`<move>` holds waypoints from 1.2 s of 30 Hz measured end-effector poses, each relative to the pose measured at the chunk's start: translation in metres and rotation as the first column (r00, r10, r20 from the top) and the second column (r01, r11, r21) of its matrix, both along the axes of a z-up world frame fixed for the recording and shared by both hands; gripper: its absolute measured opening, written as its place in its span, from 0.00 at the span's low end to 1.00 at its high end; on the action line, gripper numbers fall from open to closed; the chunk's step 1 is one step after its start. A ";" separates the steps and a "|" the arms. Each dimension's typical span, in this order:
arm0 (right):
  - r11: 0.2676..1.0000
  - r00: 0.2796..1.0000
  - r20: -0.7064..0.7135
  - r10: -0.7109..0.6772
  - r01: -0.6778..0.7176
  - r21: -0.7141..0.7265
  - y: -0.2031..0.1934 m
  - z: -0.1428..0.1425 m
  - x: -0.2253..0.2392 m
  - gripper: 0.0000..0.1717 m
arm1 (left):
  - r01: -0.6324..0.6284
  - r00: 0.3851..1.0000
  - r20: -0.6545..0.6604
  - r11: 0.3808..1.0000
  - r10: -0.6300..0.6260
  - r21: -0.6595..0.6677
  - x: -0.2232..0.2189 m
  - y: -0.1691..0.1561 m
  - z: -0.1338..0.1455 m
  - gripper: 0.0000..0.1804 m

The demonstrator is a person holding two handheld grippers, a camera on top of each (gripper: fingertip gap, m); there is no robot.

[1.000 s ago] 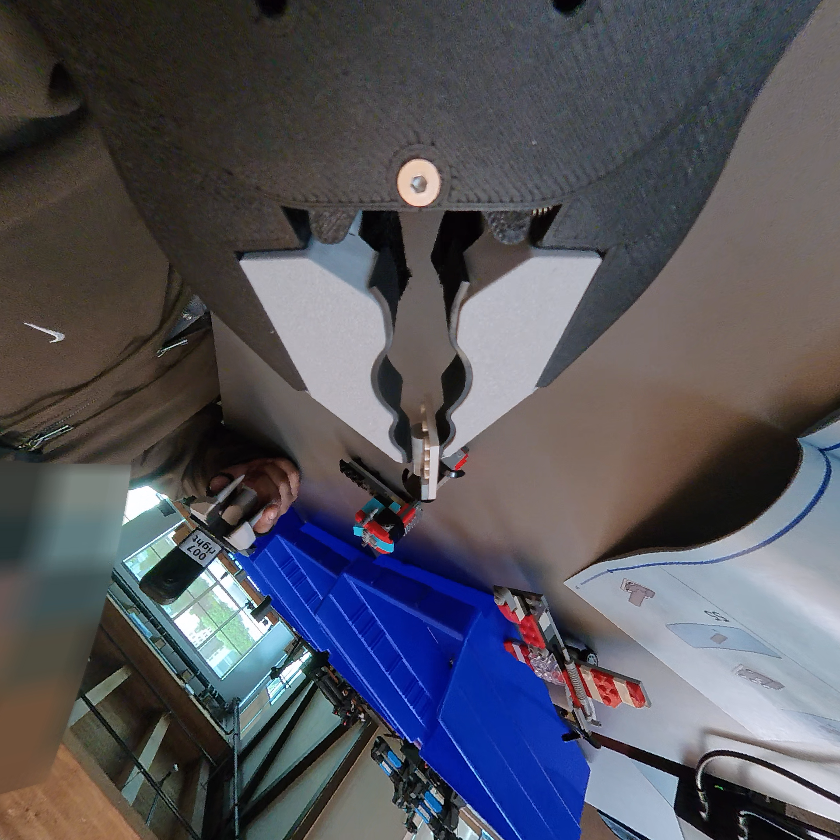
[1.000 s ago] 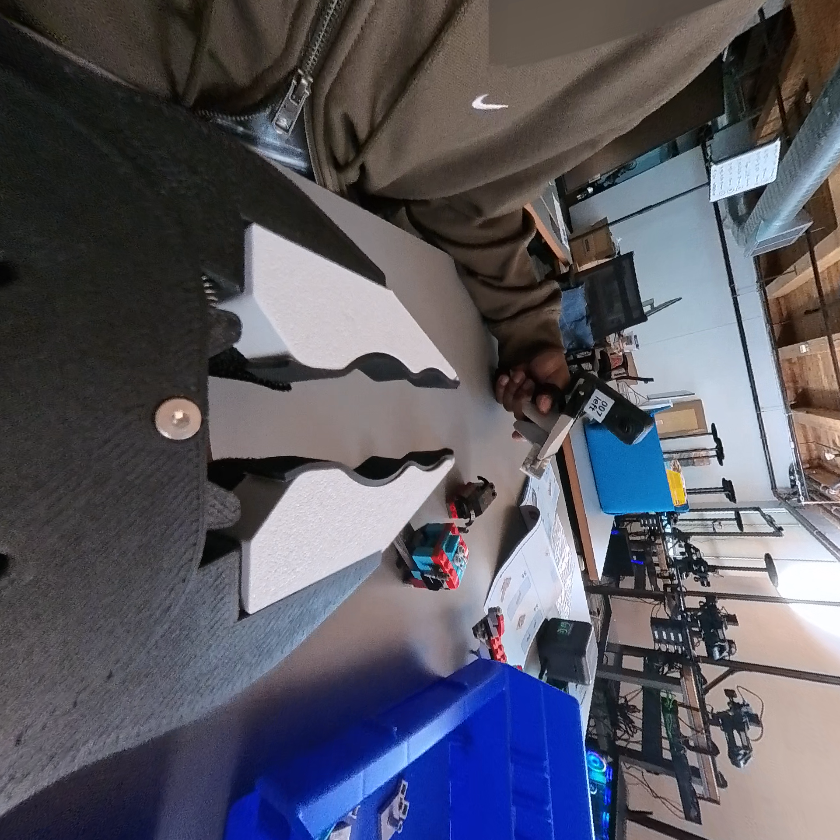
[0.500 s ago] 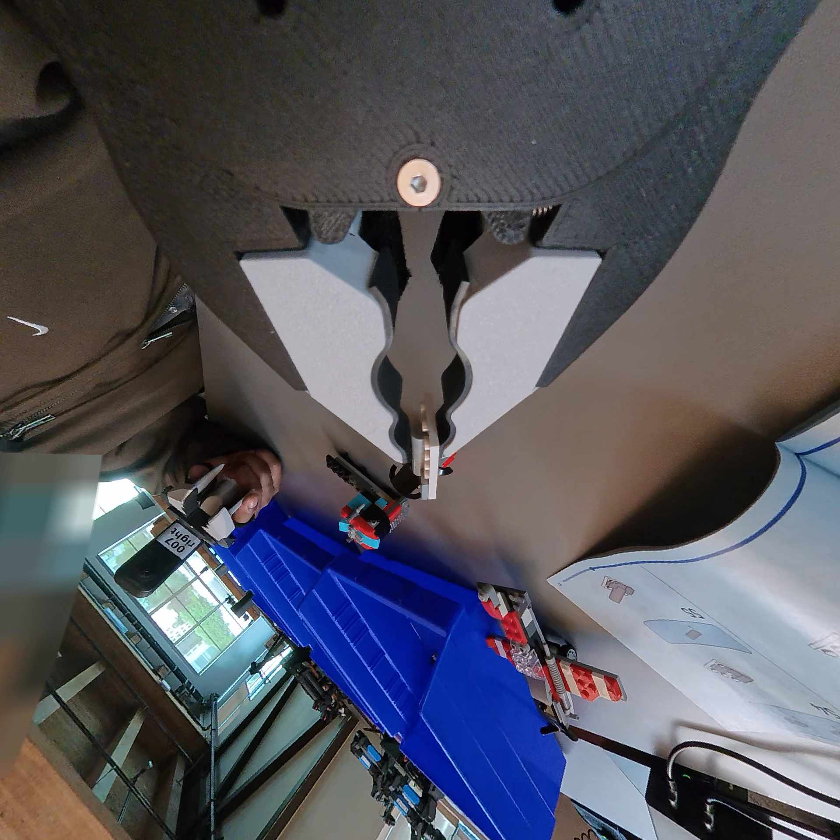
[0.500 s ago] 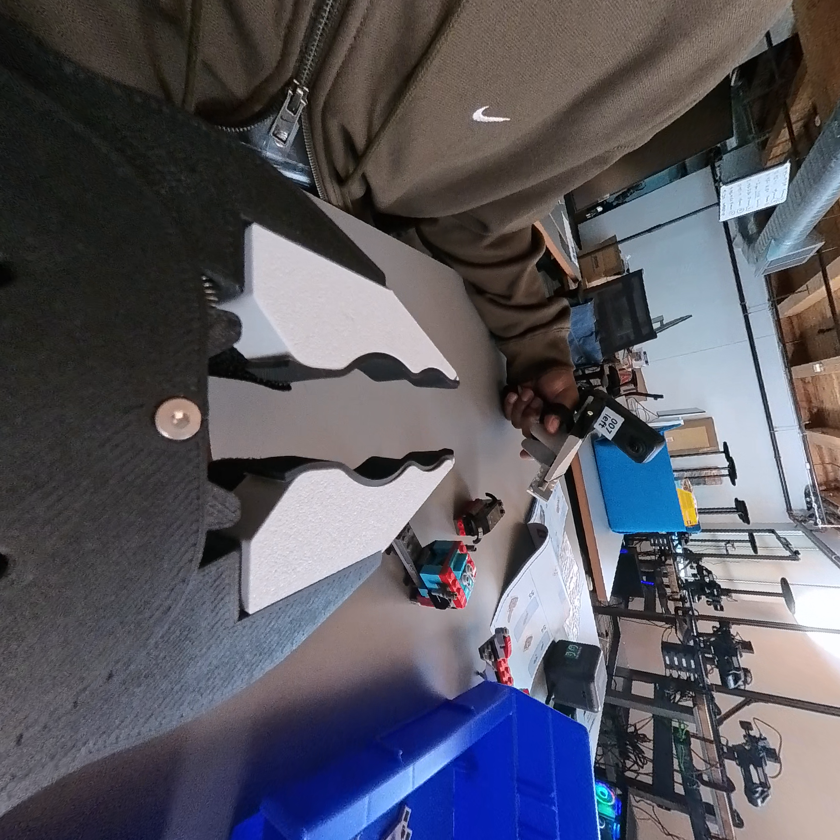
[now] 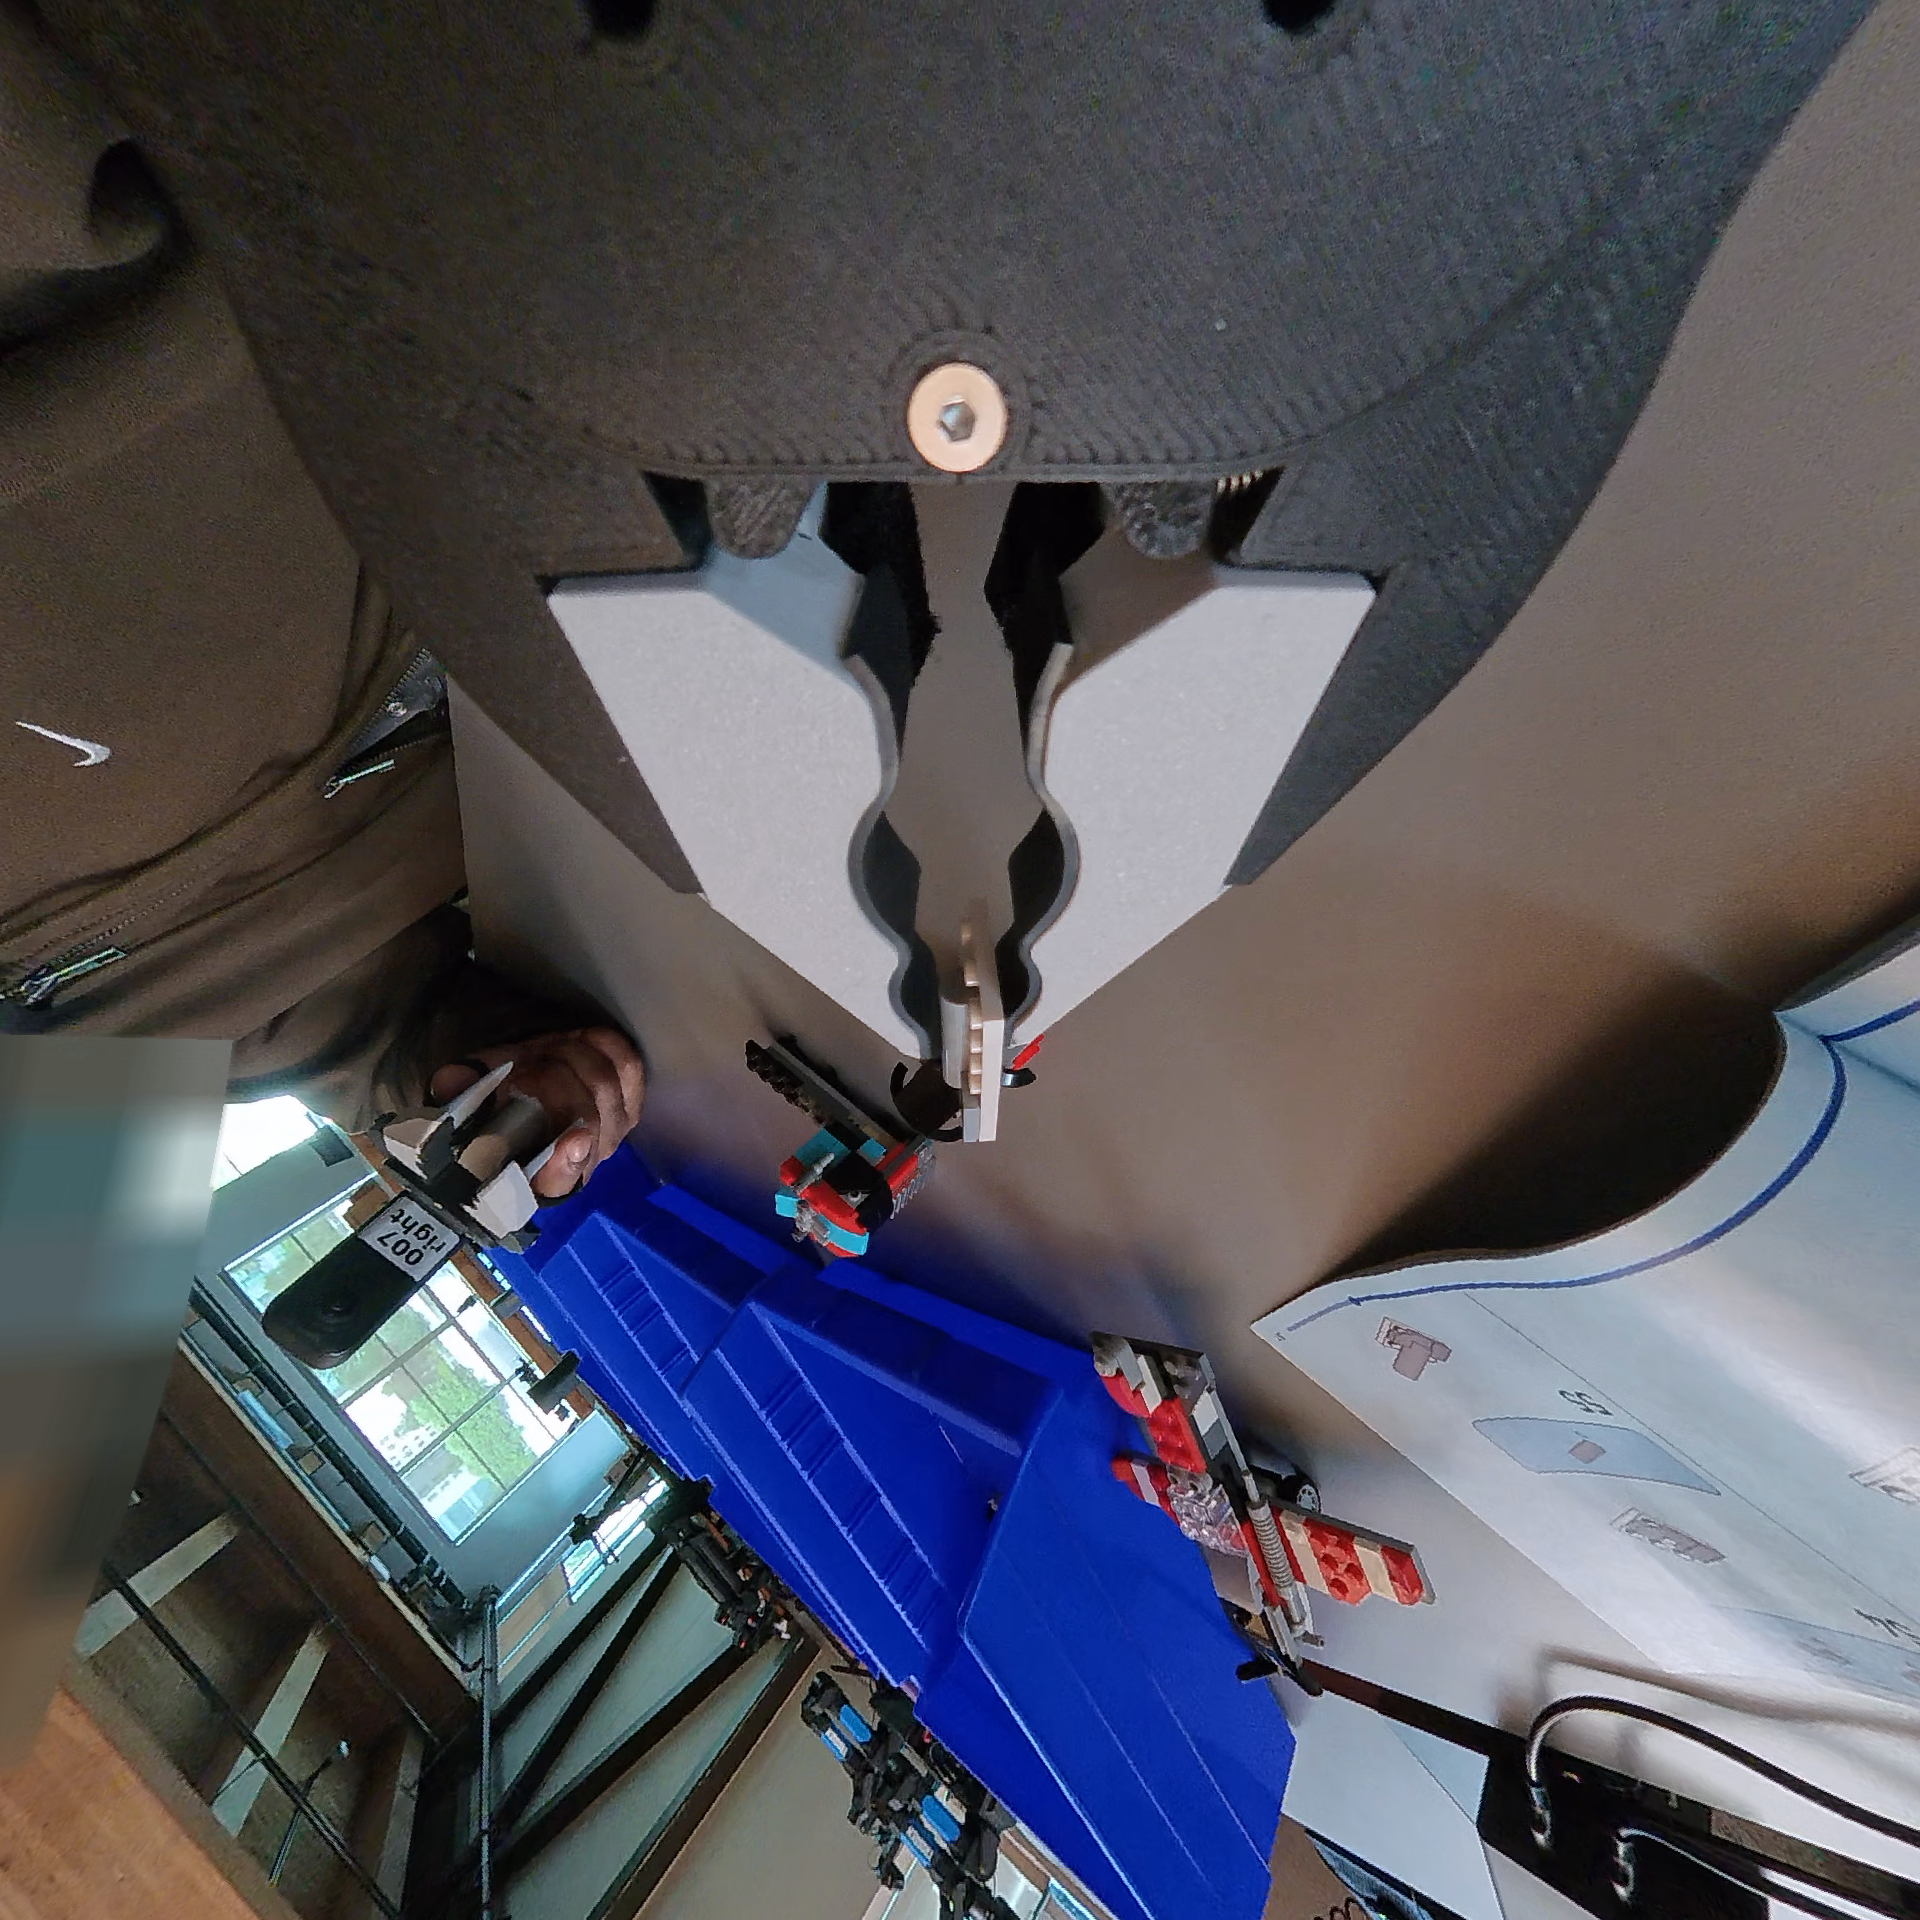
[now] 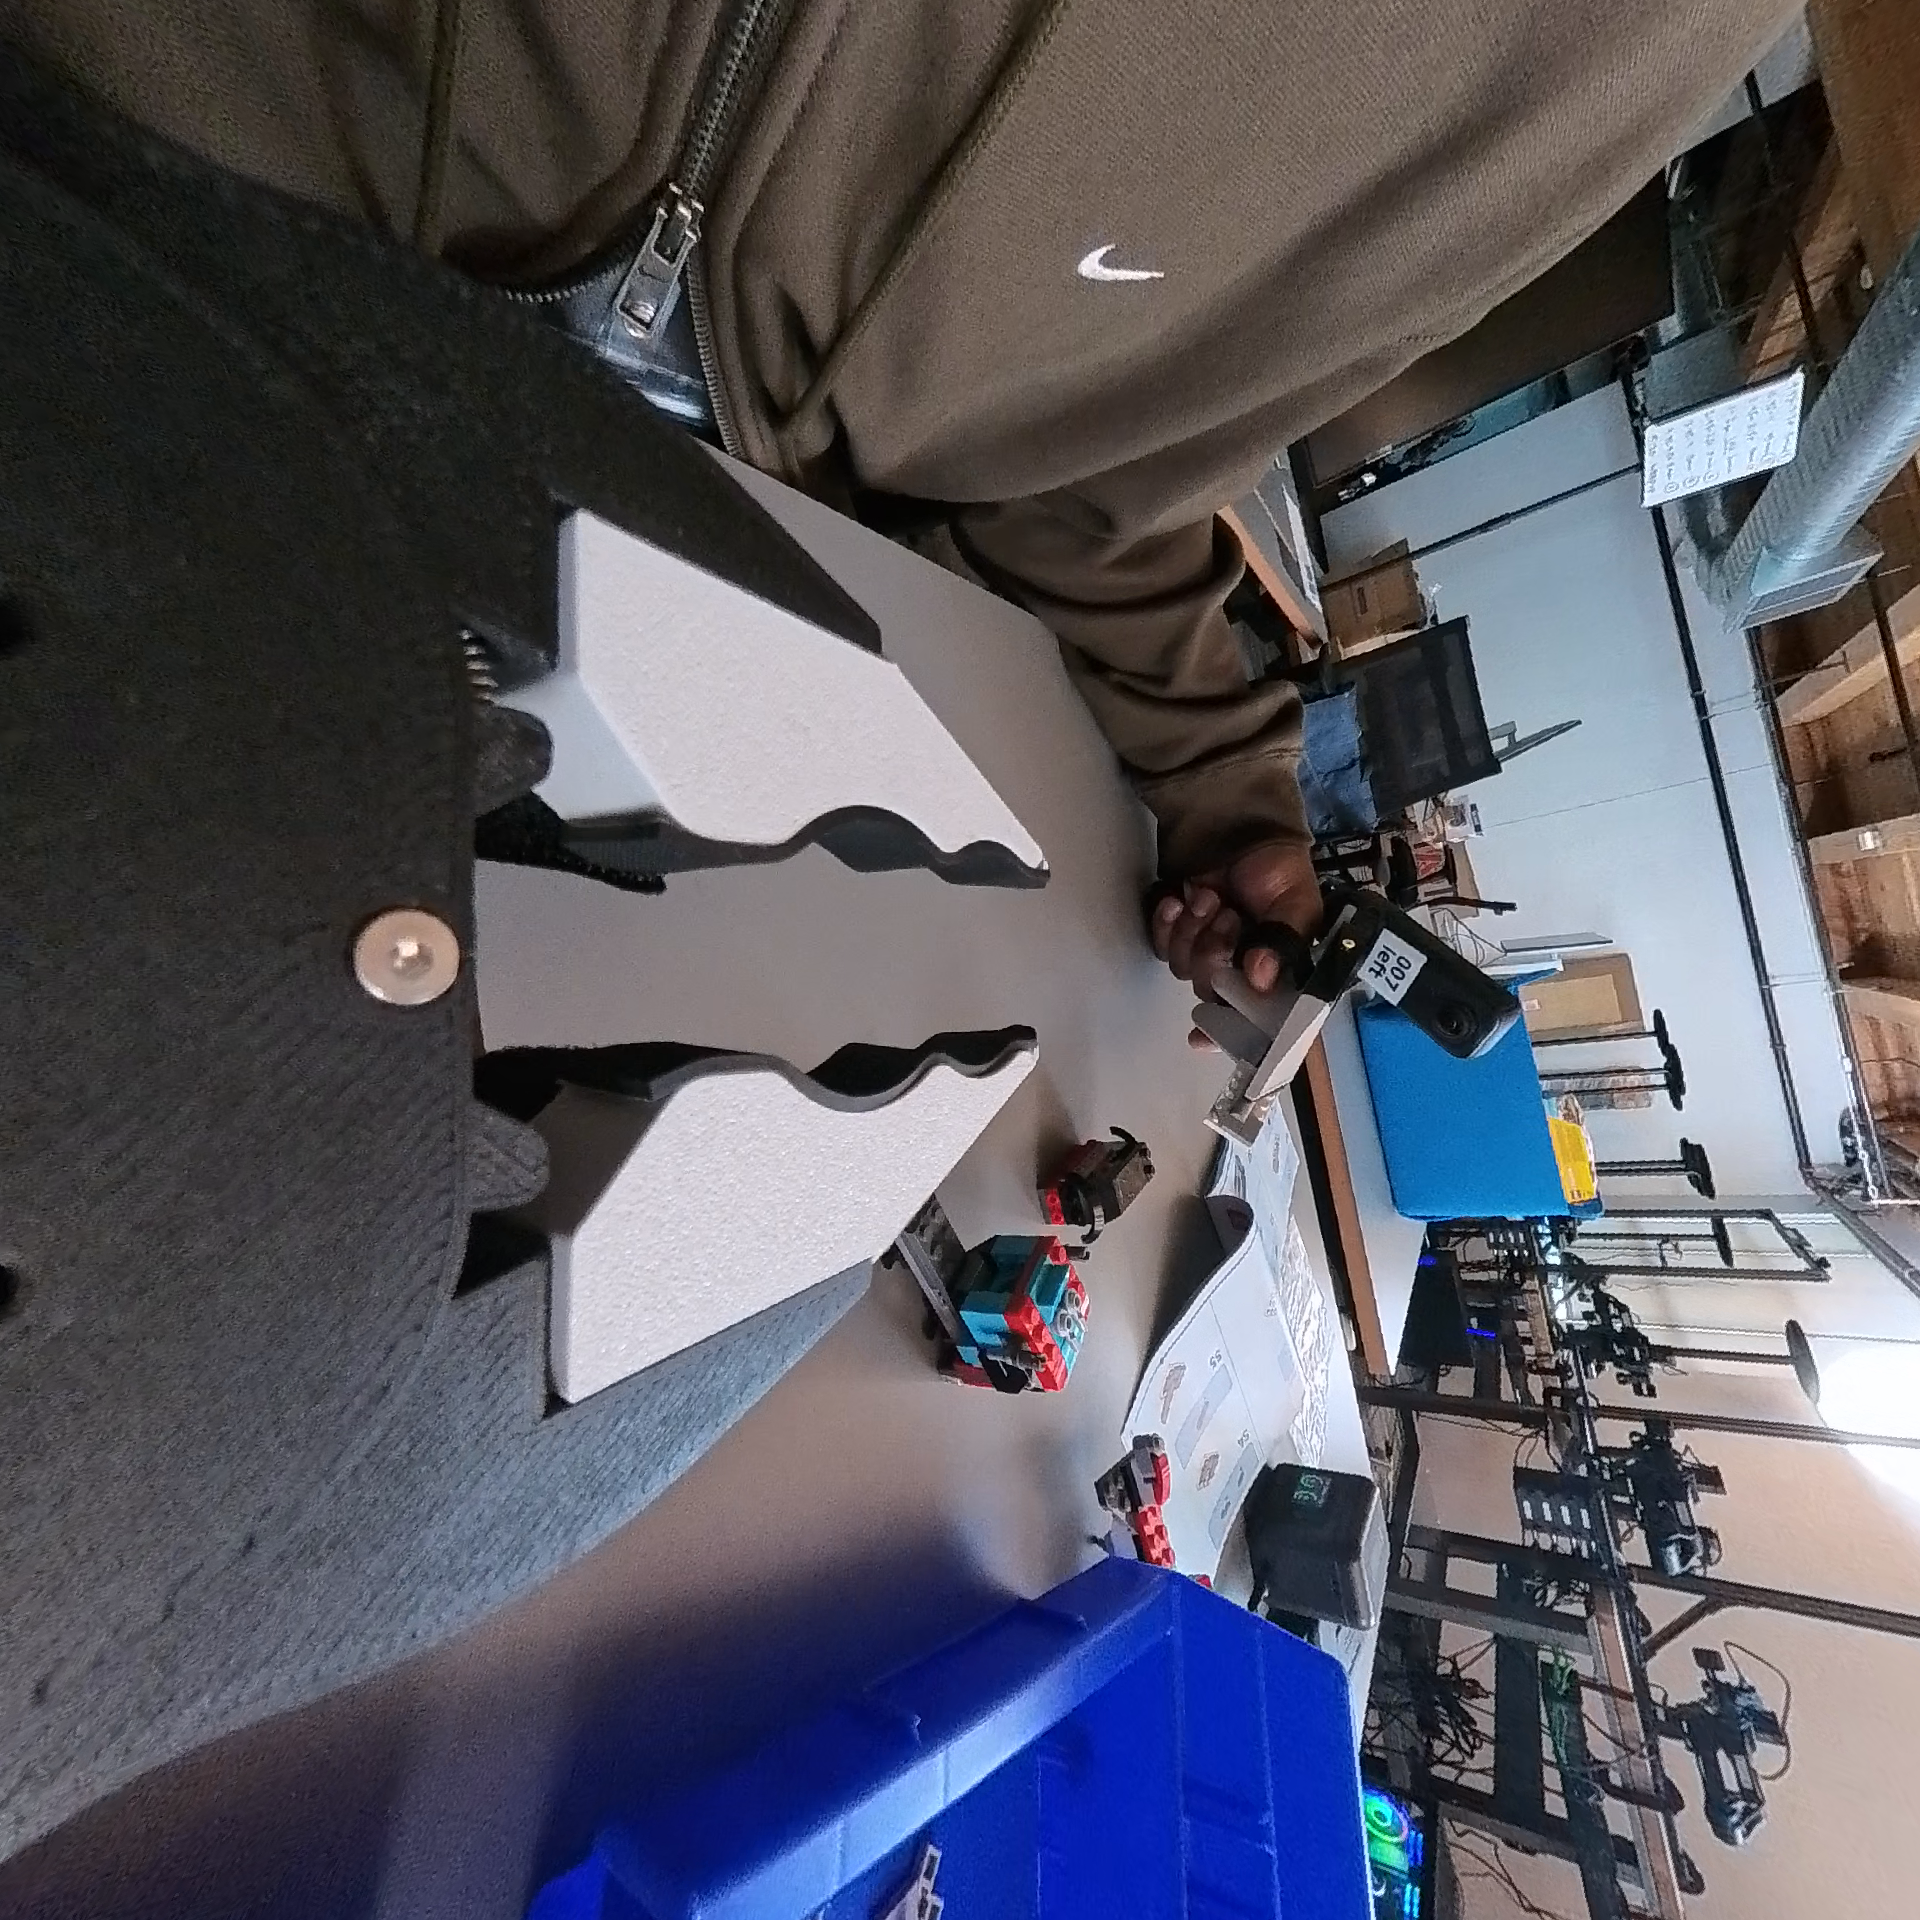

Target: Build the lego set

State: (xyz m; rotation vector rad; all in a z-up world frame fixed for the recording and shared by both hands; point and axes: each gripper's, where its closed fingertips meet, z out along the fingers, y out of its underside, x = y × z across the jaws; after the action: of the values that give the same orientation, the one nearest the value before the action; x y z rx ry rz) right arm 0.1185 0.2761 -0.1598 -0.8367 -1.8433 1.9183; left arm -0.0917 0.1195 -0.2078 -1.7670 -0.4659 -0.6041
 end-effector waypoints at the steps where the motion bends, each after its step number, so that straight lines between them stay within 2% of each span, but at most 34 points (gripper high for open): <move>1: 1.000 1.000 0.001 -0.001 0.001 0.001 0.000 0.000 0.000 0.16 | 0.001 1.000 0.000 1.000 -0.001 -0.001 0.000 0.000 0.000 0.06; 9: 0.999 0.999 0.004 -0.042 0.042 0.018 0.006 0.007 0.016 0.17 | 0.012 1.000 -0.002 1.000 -0.012 0.011 0.002 -0.001 0.002 0.06; 13: 0.988 0.989 -0.001 -0.145 0.145 0.046 0.037 0.022 0.045 0.18 | 0.015 1.000 0.005 1.000 -0.015 0.015 0.002 -0.001 0.002 0.06; 15: 0.971 0.976 0.025 -0.215 0.211 0.116 0.064 0.028 0.069 0.17 | 0.021 1.000 0.013 1.000 -0.021 0.018 0.002 -0.001 0.003 0.06; 17: 0.892 0.944 -0.011 -0.331 0.317 0.323 0.104 0.037 0.098 0.18 | 0.023 1.000 0.020 1.000 -0.023 0.021 0.002 -0.001 0.003 0.06; 18: 0.816 0.914 -0.050 -0.402 0.382 0.434 0.130 0.045 0.111 0.17 | 0.023 0.999 0.022 1.000 -0.024 0.020 0.002 -0.001 0.003 0.06; 20: 0.665 0.875 -0.070 -0.479 0.414 0.622 0.179 0.055 0.139 0.17 | 0.025 0.999 0.021 1.000 -0.026 0.017 0.002 -0.001 0.002 0.06; 22: 0.549 0.844 -0.029 -0.536 0.375 0.747 0.227 0.051 0.157 0.17 | 0.030 0.999 0.020 0.999 -0.030 0.015 0.003 0.000 0.002 0.06; 23: 0.531 0.838 0.034 -0.545 0.314 0.787 0.246 0.041 0.163 0.17 | 0.030 0.999 0.020 0.999 -0.030 0.015 0.003 0.000 0.002 0.06; 26: 0.535 0.808 0.281 -0.518 0.050 0.843 0.280 -0.005 0.176 0.15 | 0.033 0.999 0.016 0.999 -0.033 0.018 0.004 0.000 0.003 0.06; 30: 0.507 0.730 0.457 -0.509 -0.175 0.844 0.302 -0.059 0.177 0.13 | 0.034 0.999 0.009 0.999 -0.034 0.020 0.004 -0.001 0.003 0.06; 32: 0.457 0.693 0.477 -0.541 -0.234 0.858 0.317 -0.076 0.180 0.13 | 0.034 0.999 0.012 0.999 -0.034 0.023 0.004 -0.001 0.003 0.06; 36: 0.520 0.681 0.522 -0.514 -0.236 0.821 0.315 -0.089 0.176 0.12 | 0.038 0.999 0.015 0.999 -0.038 0.022 0.004 -0.001 0.003 0.06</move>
State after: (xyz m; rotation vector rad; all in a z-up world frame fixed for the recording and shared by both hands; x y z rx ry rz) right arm 0.2946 0.5911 -0.2484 -1.3932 -2.6098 0.2514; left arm -0.0874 0.1190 -0.2046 -1.7550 -0.4353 -0.6475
